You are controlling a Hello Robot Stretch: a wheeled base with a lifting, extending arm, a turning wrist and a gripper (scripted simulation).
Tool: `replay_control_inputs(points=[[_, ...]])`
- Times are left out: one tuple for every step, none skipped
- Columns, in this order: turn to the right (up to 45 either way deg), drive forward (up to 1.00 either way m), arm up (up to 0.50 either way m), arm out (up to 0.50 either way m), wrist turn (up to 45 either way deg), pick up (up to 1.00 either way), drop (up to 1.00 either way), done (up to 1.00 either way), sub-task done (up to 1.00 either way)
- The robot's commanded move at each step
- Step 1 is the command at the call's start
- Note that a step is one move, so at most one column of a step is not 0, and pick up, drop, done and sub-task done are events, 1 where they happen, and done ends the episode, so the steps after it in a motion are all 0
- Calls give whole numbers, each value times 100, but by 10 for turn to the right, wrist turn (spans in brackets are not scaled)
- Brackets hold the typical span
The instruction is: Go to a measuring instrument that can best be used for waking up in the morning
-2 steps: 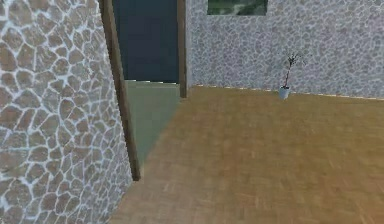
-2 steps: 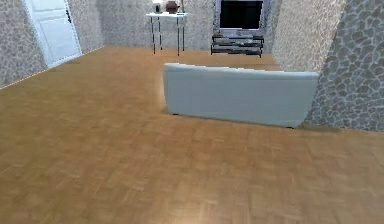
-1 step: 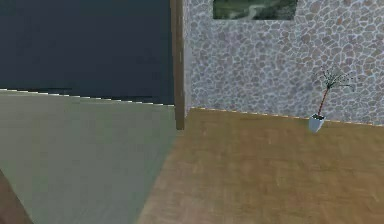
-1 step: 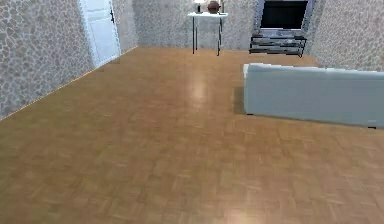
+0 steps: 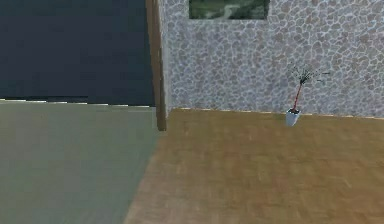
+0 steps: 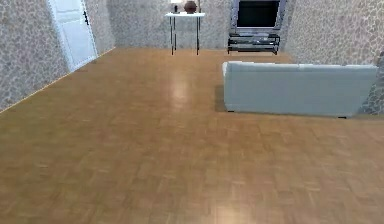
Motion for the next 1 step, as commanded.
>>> replay_control_inputs(points=[[0, 65, 0, 0, 0, 0, 0, 0, 0]])
